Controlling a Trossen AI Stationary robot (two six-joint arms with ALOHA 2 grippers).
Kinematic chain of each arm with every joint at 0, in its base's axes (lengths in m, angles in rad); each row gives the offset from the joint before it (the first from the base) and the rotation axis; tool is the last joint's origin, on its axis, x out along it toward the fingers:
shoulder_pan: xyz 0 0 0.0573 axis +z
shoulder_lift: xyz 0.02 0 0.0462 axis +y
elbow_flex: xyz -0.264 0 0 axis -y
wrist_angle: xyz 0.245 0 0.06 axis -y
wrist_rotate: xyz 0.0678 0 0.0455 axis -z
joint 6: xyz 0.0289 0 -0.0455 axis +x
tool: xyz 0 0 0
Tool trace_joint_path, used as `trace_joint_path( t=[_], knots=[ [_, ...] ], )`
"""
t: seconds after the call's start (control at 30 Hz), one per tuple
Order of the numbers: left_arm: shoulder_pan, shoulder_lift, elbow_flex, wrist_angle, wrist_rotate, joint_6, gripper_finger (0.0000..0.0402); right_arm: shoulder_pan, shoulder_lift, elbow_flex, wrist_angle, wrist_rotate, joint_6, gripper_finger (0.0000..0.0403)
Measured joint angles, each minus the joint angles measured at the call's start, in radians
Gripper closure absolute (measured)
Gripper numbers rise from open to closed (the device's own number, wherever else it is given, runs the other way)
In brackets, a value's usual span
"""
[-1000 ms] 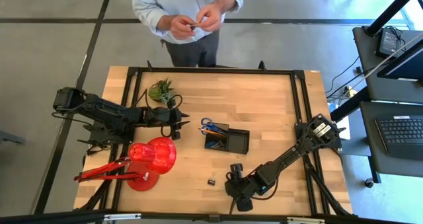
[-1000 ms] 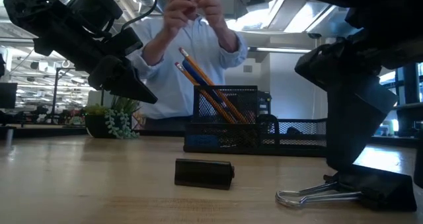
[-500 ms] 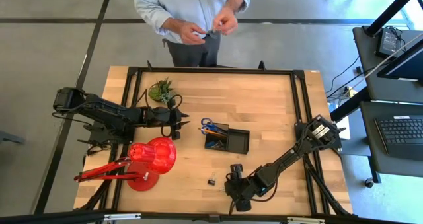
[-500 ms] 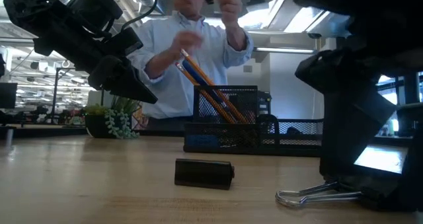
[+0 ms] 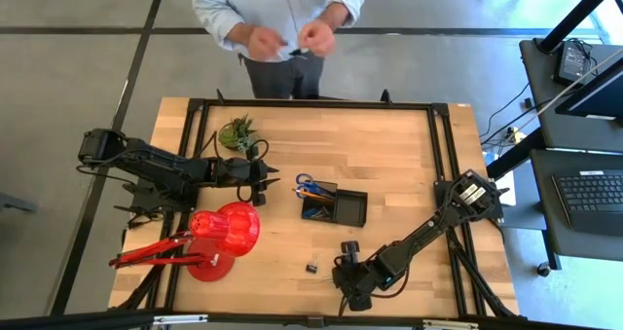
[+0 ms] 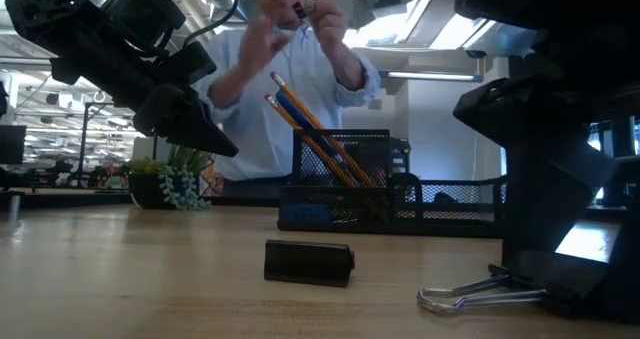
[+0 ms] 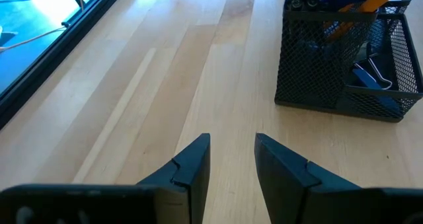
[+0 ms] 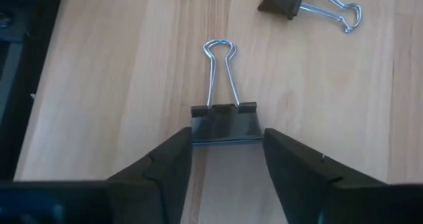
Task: Pick and place office supplies into organizer
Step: Put the right black binder clip into the black desk organizer
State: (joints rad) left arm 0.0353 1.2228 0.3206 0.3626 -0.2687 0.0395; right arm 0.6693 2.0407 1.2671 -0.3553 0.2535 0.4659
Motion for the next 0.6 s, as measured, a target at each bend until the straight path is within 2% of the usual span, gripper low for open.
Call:
trace_joint_path(
  t=[0.2,0.6],
  knots=[
    [0.0,0.0,0.0,0.0,0.0,0.0,0.0288,0.0,0.0,0.0,0.006,-0.002,-0.01,0.0246],
    [0.0,0.0,0.0,0.0,0.0,0.0,0.0288,0.0,0.0,0.0,0.013,0.009,-0.05,0.0243]
  ],
)
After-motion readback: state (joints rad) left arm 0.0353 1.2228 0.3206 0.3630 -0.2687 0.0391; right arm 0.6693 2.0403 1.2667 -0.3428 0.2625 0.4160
